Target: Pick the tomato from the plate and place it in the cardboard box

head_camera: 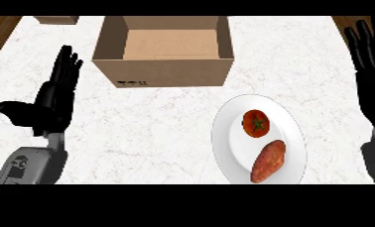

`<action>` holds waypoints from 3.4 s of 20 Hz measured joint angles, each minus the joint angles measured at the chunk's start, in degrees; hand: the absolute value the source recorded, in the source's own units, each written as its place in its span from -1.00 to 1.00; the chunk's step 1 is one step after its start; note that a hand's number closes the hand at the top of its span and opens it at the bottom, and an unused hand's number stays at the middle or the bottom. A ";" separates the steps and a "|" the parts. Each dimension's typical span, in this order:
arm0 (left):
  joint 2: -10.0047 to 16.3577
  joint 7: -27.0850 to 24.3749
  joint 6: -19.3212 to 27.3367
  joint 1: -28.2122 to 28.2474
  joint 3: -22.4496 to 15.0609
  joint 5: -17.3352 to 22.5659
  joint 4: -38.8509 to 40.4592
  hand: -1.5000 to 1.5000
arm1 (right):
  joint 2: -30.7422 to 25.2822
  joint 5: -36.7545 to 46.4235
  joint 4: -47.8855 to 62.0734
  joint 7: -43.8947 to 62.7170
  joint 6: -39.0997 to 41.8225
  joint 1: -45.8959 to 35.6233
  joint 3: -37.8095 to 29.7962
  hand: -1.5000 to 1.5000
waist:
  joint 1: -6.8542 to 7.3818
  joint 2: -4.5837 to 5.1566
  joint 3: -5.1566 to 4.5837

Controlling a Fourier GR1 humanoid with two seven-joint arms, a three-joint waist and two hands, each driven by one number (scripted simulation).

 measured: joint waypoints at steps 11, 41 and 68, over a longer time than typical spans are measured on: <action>4.17 4.33 0.28 5.73 -4.34 -7.94 2.51 0.00 | 8.84 21.63 4.26 -3.60 -25.34 3.92 2.17 -1.00 | -0.30 -0.96 1.48; 3.83 7.30 -1.64 10.32 -4.51 -12.00 -1.42 0.00 | -0.27 63.68 -10.49 53.07 -2.40 12.18 26.29 -1.00 | 0.37 -1.50 1.65; -3.73 8.15 -8.39 11.20 2.70 -20.03 -2.90 0.00 | 15.34 78.46 0.84 51.57 0.40 12.33 22.64 -1.00 | 0.17 -1.45 1.77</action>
